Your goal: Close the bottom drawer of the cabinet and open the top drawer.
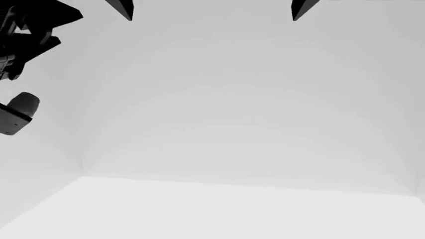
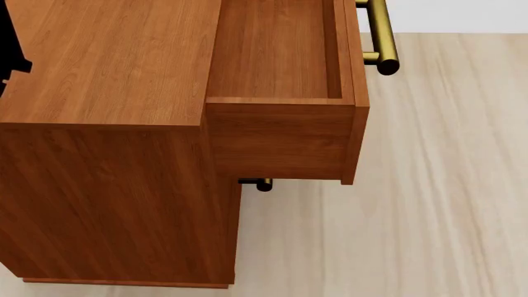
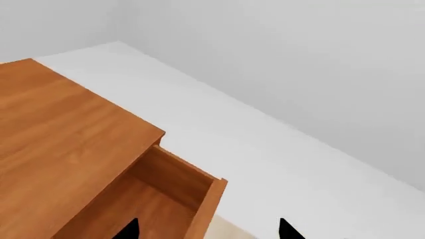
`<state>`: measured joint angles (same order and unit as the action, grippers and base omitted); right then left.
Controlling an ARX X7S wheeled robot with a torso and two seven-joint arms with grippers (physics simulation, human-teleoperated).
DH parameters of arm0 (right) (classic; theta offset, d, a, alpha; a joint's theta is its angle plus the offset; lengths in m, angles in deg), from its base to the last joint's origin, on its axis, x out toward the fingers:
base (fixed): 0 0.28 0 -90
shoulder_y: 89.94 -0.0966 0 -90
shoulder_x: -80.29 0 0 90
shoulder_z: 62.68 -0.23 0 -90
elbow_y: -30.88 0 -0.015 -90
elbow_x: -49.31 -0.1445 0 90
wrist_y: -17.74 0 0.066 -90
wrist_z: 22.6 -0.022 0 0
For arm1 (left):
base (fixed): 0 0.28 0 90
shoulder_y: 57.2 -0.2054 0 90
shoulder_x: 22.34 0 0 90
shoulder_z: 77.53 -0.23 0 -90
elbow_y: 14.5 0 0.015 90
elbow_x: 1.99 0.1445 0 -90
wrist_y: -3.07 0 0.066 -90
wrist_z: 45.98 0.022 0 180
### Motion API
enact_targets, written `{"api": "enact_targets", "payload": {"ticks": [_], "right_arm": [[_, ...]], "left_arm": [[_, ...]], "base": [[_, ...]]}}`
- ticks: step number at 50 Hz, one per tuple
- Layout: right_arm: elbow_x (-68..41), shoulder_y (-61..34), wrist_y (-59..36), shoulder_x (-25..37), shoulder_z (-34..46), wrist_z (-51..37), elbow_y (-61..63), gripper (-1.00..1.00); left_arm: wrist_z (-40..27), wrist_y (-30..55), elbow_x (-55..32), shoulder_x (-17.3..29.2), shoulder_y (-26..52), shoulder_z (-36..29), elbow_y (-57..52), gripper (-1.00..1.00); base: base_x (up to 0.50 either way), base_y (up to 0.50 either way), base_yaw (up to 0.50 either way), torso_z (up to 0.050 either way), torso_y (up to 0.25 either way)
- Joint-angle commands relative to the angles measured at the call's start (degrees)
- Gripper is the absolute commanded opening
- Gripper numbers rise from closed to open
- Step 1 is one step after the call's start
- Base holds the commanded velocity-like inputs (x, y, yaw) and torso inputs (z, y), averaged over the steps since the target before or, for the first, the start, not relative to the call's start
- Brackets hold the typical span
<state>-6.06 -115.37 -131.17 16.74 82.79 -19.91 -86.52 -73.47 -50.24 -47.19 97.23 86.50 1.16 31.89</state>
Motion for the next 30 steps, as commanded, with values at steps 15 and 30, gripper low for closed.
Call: {"api": "enact_targets", "payload": {"ticks": [15, 30], "right_arm": [[11.05, -5.98, 3.61, -11.79, 14.24, 17.54, -16.62, 1.0], [14.71, -5.95, 6.99, -16.77, 18.53, 23.64, -24.29, 1.0]], "left_arm": [[0.87, -2.67, 0.91, 0.61, -2.58, 0.68, 1.02, 1.0], [1.15, -3.54, 1.09, 0.79, -3.09, 0.87, 1.56, 1.0]], "base": [[0.0, 0.0, 0.0, 0.0, 0.0], [0.0, 0.0, 0.0, 0.0, 0.0]]}}
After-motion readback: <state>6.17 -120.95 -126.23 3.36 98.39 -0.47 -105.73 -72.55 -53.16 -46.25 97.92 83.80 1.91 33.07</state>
